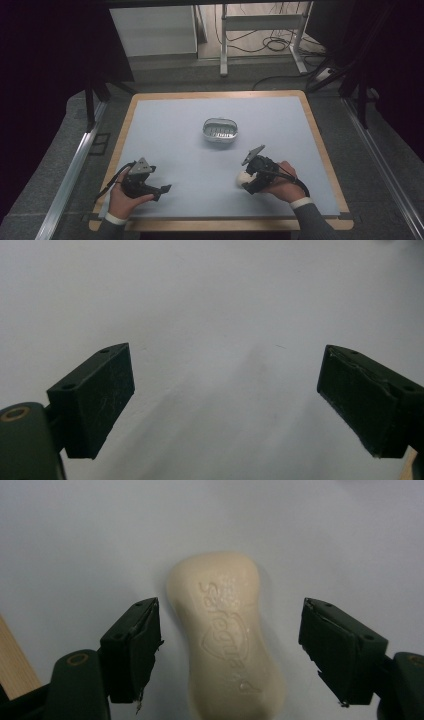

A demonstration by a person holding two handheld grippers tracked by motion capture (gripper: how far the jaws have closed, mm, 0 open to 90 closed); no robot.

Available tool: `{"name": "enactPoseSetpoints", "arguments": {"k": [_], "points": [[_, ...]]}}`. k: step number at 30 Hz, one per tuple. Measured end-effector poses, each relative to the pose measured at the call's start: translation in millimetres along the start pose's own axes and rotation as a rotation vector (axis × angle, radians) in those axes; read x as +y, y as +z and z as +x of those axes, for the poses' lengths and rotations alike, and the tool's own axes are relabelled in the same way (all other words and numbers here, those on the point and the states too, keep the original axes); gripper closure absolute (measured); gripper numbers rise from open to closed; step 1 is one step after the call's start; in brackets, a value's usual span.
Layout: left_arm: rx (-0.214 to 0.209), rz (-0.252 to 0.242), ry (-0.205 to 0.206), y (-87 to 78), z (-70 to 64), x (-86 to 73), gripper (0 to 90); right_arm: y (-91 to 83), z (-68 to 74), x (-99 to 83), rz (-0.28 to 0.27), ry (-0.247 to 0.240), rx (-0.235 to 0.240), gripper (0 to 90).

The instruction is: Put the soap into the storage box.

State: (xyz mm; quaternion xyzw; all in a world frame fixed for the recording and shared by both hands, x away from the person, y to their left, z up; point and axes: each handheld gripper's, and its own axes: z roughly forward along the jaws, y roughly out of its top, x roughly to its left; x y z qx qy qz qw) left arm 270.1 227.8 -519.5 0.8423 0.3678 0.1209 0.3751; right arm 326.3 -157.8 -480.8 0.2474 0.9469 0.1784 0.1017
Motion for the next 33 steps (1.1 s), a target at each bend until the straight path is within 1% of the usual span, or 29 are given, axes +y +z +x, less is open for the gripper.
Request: {"name": "enactPoseSetpoints", "arguments": {"k": [2,3,4,6,7,9,10,11,12,14,16,18,19,21,22,24,25,27,28,29,32,33], "points": [[-0.001,0.003,0.001,0.9,-0.4,-0.1,8.5,7.1,-1.5,-0.1,0.051,-0.001,0.007,25.3],[-0.002,0.004,0.001,1.2,-0.6,-0.1,8.5,7.1,-1.5,-0.1,0.051,-0.001,0.007,25.3],[-0.001,0.006,0.002,1.4,-0.6,-0.2,8.5,9.0,-2.4,-0.2,0.062,-0.01,0.008,26.1],[-0.001,0.006,0.002,1.2,-0.6,-0.2,8.5,11.8,-3.0,-0.1,0.077,-0.013,0.02,28.9],[-0.001,0.004,0.001,0.8,-0.5,-0.2,8.5,13.8,-2.6,0.5,0.093,-0.029,0.012,32.4],[0.001,0.002,0.002,0.4,-0.3,-0.2,8.5,14.8,-2.2,0.6,0.101,-0.029,0.011,33.5],[0.002,0.002,0.002,0.3,-0.2,-0.3,8.4,18.5,-2.2,0.6,0.125,-0.057,0.015,38.9],[0.002,0.002,0.002,0.2,-0.2,-0.3,8.4,18.5,-2.2,0.6,0.125,-0.057,0.015,38.9],[0.002,0.002,0.001,0.0,-0.2,-0.3,8.4,17.8,-1.4,1.9,0.126,-0.066,0.037,48.9],[0.002,0.001,0.001,-0.3,-0.2,-0.3,8.4,17.1,-0.8,3.3,0.133,-0.058,0.033,49.3],[0.002,0.0,0.0,-1.0,-0.1,-0.3,8.4,17.3,-1.7,6.0,0.159,-0.039,0.038,49.5],[0.004,-0.006,-0.002,-2.3,0.0,-0.3,8.4,16.5,-1.9,8.2,0.164,-0.054,0.039,49.6],[0.004,-0.006,-0.002,-2.3,0.0,-0.3,8.4,15.2,-1.6,9.2,0.163,-0.053,0.043,49.6],[0.006,-0.006,-0.002,-2.5,0.4,-0.3,8.4,10.2,-0.8,11.7,0.142,-0.053,0.027,49.6],[0.006,-0.005,-0.002,-2.5,0.3,-0.2,8.4,7.6,-1.5,12.8,0.141,-0.058,0.037,49.6],[0.005,-0.006,-0.002,-2.4,0.2,-0.2,8.4,5.0,-1.5,13.7,0.131,-0.059,0.034,49.6],[0.004,-0.006,-0.003,-2.4,0.1,-0.2,8.4,2.6,-2.3,14.6,0.125,-0.045,0.029,49.6],[0.006,-0.008,-0.004,-3.1,-0.2,-0.3,8.4,-0.6,-4.4,15.6,0.116,-0.049,0.025,49.6],[0.007,-0.009,-0.004,-3.5,-0.2,-0.3,8.4,-1.9,-6.1,16.0,0.116,-0.04,0.025,49.6],[0.008,-0.009,-0.004,-4.1,0.0,-0.3,8.4,-2.8,-7.5,16.0,0.112,-0.043,0.023,49.6],[0.011,-0.011,-0.005,-5.3,0.7,-0.3,8.5,-4.6,-11.7,15.2,0.095,-0.031,0.017,49.6],[0.011,-0.012,-0.005,-5.4,0.7,-0.3,8.5,-5.0,-12.6,15.2,0.097,-0.025,0.021,49.6]]}}
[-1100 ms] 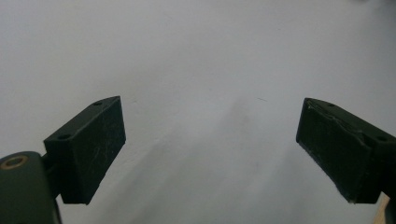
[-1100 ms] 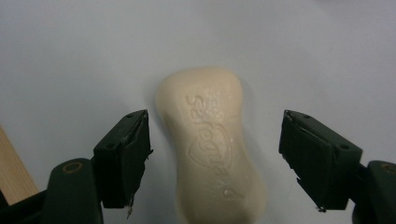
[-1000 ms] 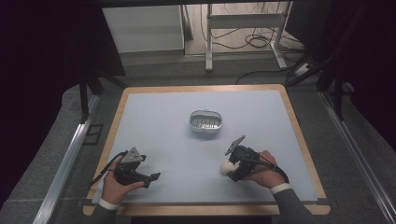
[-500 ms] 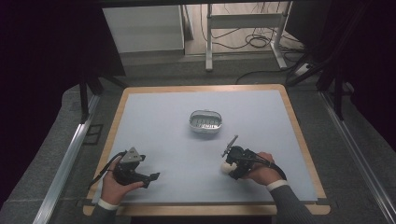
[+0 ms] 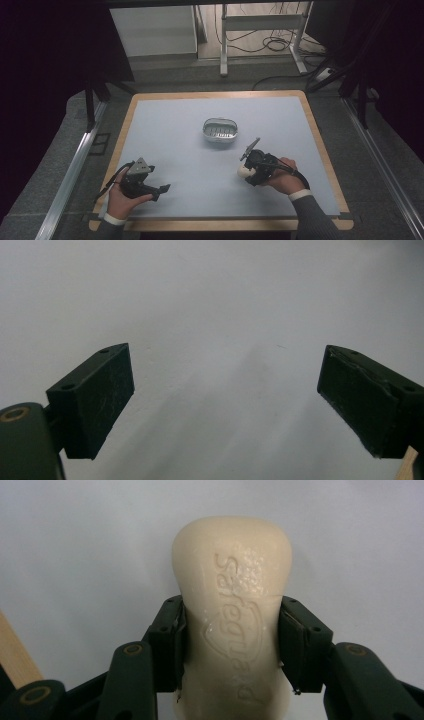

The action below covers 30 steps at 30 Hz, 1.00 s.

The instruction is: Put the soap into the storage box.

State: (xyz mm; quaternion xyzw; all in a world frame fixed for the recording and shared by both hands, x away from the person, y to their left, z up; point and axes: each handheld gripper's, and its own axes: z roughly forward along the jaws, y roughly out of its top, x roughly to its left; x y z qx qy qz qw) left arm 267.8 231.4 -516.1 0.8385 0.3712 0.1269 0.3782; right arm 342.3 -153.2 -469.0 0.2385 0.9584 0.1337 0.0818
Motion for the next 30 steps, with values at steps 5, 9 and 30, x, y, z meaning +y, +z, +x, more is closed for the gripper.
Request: {"name": "enactPoseSetpoints", "arguments": {"k": [5,9,30], "points": [[0.001,0.006,0.0,1.6,-1.1,-0.1,8.5,-2.6,-7.3,-1.0,-0.024,0.019,-0.006,49.6],[0.003,0.005,-0.002,0.9,-1.3,0.0,8.5,-6.5,-13.3,0.6,-0.043,0.017,-0.011,49.6],[0.003,0.011,0.001,1.0,-1.4,-0.3,8.4,-14.8,-36.4,28.8,-0.079,0.006,-0.035,49.6]]}}
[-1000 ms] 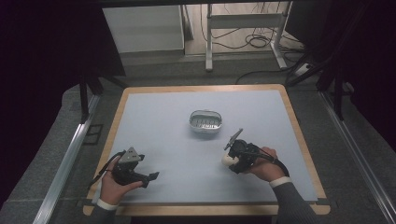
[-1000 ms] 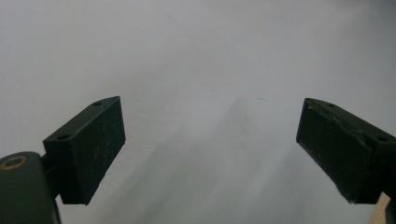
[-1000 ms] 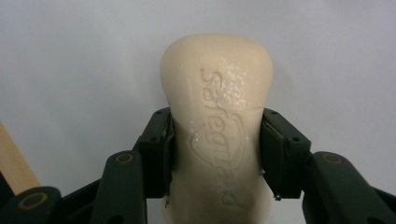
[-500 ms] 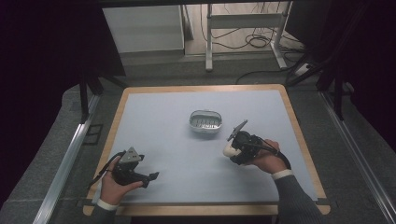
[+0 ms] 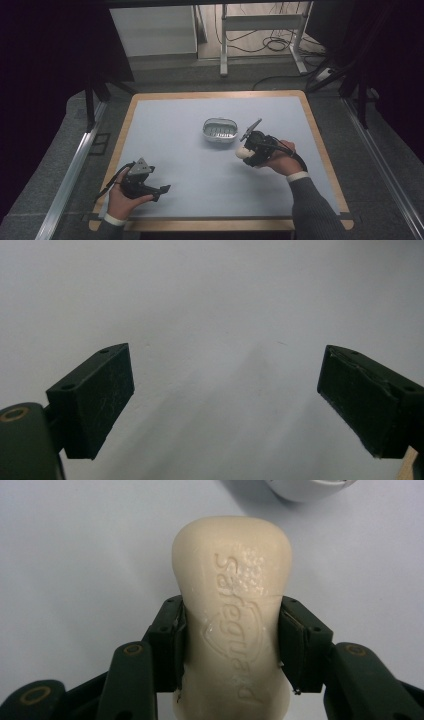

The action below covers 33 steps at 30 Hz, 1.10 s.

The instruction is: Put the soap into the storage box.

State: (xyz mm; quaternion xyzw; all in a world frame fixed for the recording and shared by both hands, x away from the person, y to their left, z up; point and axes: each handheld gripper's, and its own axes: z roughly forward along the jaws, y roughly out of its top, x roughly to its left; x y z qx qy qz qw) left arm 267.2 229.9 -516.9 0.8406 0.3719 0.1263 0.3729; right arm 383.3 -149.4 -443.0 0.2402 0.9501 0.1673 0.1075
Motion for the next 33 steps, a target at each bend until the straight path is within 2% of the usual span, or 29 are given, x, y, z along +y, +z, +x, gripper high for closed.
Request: {"name": "enactPoseSetpoints", "arguments": {"k": [33], "points": [[-0.007,0.002,0.003,0.7,-0.7,-0.2,8.4,-2.4,-13.1,40.2,-0.006,-0.034,-0.032,49.6]]}}
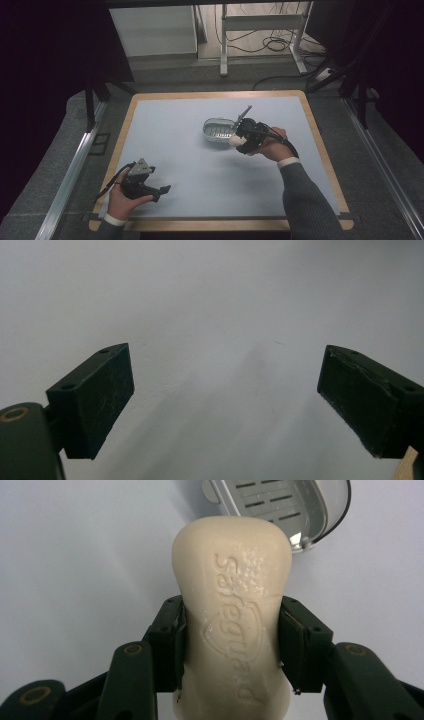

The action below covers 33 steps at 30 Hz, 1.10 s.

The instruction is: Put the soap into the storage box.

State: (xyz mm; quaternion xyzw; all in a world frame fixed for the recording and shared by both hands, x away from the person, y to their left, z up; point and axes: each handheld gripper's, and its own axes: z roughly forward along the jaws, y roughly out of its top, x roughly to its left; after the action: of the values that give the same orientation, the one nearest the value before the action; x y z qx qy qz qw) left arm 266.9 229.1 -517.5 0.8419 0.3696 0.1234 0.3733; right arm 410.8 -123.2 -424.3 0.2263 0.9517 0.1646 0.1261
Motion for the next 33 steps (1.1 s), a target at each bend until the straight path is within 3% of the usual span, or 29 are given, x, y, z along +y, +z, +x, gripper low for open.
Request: {"name": "enactPoseSetpoints", "arguments": {"k": [10,33], "points": [[-0.004,0.0,0.0,0.1,-0.2,0.0,8.4,3.9,-12.6,12.7,0.007,0.01,-0.005,49.6],[-0.009,0.001,0.005,0.6,-0.3,-0.1,8.4,17.0,-23.1,38.8,0.013,-0.006,-0.004,49.6]]}}
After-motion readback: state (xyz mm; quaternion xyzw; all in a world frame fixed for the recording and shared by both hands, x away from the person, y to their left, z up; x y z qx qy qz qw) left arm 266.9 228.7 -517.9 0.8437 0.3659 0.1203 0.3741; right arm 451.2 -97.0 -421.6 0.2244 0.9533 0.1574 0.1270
